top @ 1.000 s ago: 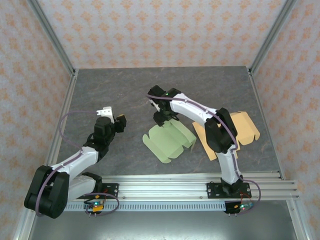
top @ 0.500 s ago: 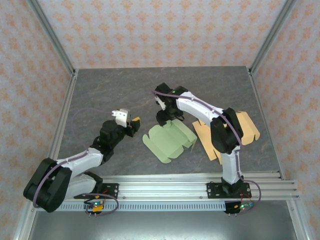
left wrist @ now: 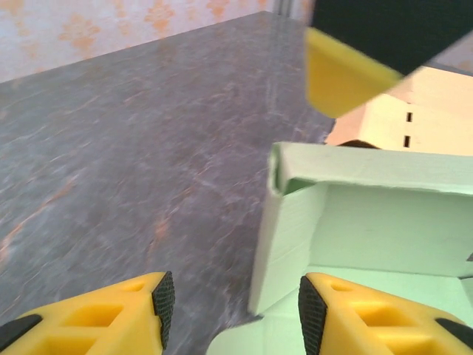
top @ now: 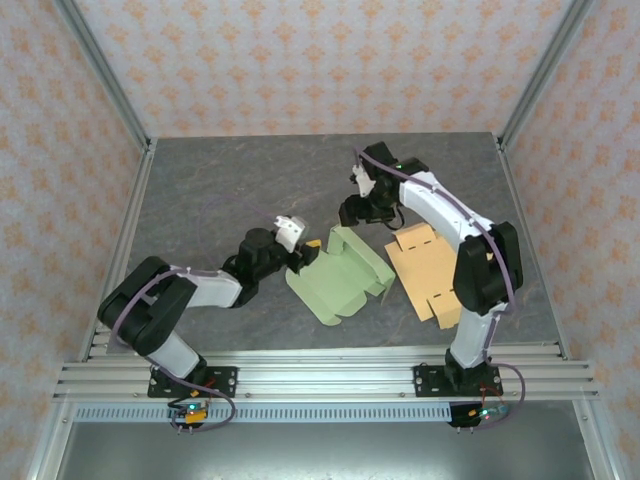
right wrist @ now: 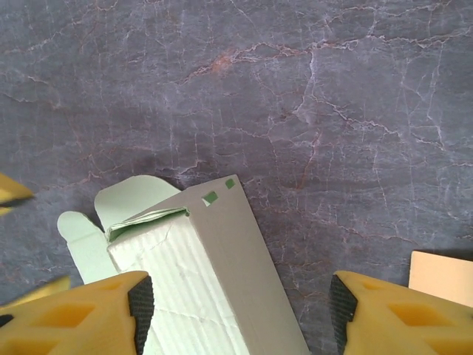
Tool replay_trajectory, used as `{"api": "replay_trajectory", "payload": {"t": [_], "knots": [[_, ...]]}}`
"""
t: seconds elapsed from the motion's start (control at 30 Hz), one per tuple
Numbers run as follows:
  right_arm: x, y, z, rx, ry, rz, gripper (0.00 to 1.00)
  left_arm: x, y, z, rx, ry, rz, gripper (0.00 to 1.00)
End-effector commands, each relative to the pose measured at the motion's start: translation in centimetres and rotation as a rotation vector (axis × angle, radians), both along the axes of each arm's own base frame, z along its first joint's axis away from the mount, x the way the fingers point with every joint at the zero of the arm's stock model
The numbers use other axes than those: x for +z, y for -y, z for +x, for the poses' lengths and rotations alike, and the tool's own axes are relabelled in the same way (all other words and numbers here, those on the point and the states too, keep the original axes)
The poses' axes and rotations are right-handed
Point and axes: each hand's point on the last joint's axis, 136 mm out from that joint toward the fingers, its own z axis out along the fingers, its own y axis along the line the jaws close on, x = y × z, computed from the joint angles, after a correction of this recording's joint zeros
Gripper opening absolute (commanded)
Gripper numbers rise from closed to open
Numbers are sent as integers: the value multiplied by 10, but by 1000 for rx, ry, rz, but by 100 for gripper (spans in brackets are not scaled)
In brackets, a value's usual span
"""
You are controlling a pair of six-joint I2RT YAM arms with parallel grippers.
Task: Fold the paper box
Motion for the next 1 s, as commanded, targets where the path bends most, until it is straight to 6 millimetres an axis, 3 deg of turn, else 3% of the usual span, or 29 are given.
{"api": "replay_trajectory", "payload": {"t": [0.0,0.37,0.67,0.8,0.97], "knots": [[-3,-17,2,13,-35,60,64,13,20,7,-43,82,-10,50],[-34,-35,12,29,-119,76,54,11,36,10,-34,120,-36,47],[-48,-48,-12,98,-175,86,45,-16,-5,-21,72,62,-34,45],[-51,-46,-27,112,-206,108,43,-17,-23,-26,134,82,-13,45],[-53,-50,-39,131,-227,181,42,-1,-11,-20,108,127,-13,45]]}}
